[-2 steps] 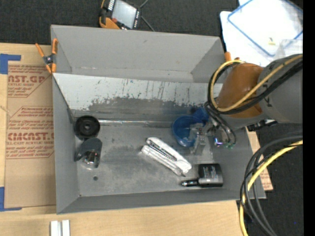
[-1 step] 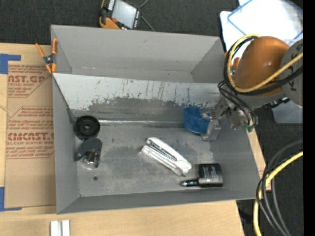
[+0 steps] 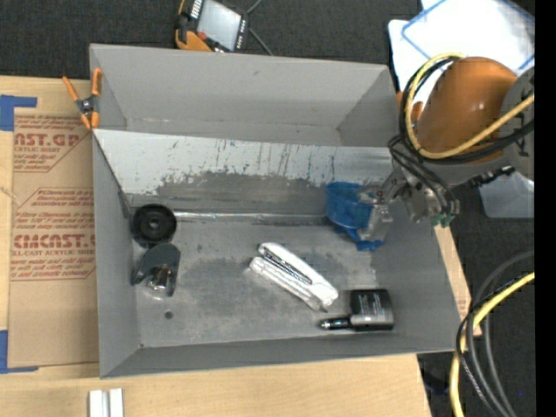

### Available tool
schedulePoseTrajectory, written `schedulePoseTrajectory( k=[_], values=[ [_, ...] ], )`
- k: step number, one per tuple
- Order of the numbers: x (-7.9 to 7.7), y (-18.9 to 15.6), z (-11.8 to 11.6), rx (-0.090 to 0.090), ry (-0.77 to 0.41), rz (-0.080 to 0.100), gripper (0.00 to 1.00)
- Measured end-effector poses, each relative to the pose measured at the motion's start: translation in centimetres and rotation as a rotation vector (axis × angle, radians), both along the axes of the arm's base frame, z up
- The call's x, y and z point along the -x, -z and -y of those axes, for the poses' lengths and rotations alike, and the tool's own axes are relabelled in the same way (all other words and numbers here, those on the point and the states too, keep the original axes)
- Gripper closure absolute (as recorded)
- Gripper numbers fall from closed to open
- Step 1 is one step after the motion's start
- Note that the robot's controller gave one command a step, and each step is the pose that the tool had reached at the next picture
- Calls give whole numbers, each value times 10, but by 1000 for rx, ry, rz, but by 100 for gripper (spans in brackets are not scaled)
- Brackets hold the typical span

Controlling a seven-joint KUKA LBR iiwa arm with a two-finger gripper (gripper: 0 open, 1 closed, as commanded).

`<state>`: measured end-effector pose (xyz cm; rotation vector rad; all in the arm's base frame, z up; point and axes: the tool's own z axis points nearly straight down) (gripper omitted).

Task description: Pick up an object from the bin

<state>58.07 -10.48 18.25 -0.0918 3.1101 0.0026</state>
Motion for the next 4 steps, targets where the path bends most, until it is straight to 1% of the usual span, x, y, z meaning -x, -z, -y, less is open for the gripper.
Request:
schedulePoseTrajectory(
  k=[1, 2, 3, 4],
  values=[
    [53, -2, -44, -6, 115, -14, 100],
    [55, -20, -48, -7, 115, -3, 100],
    [60, -21, -51, -2, 52, -3, 100],
    [71, 0, -44, 3, -159, -1, 100]
  ],
)
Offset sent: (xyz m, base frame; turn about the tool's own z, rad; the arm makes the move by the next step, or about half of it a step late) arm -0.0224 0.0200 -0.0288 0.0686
